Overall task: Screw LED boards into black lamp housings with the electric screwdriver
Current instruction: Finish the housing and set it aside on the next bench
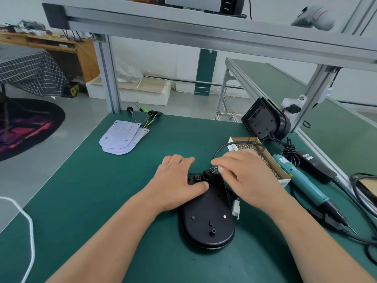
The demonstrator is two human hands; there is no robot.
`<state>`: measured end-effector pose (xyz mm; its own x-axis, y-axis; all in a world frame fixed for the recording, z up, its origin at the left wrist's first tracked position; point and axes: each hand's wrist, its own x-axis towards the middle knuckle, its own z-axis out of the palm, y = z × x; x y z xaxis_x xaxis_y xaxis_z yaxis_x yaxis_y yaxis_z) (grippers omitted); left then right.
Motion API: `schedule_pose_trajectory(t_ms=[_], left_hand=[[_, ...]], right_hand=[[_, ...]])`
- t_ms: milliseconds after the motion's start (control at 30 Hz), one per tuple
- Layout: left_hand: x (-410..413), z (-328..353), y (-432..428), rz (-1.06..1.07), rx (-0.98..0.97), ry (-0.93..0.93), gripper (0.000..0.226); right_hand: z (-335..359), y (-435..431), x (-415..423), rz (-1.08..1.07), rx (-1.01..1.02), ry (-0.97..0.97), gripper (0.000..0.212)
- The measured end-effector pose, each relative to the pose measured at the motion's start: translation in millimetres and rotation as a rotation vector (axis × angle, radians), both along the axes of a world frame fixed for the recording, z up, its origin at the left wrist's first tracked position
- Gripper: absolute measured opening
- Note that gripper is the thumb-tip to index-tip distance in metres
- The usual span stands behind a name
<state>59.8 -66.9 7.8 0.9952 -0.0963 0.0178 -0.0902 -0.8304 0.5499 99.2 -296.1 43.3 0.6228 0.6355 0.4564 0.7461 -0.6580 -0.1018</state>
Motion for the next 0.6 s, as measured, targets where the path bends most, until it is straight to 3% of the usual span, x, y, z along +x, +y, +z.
schedule_pose_trajectory(t_ms=[100,267,467,600], left_hand=[[-1.7,3.5,-3.7,0.038,0.067,-0.007,0.082],[-4.2,9.8,-3.9,0.037,0.016,0.008,0.051],[-8.3,19.5,-11.4,0.080,0.026,-0.002,0.057],[-7.5,20.1,-7.1,0.115,-0.135,0.073,0.048]], right_hand=[[1.4,12.7,-4.5,0.029,-0.099,-0.081,0.026],[0.8,13.4,-1.3,0.025,-0.086,0.054,0.018],[-2.7,12.5,-4.9,0.016,-0.034,0.179,0.016],[-5.3,11.4,-6.3,-0.032,0.044,0.259,0.017]])
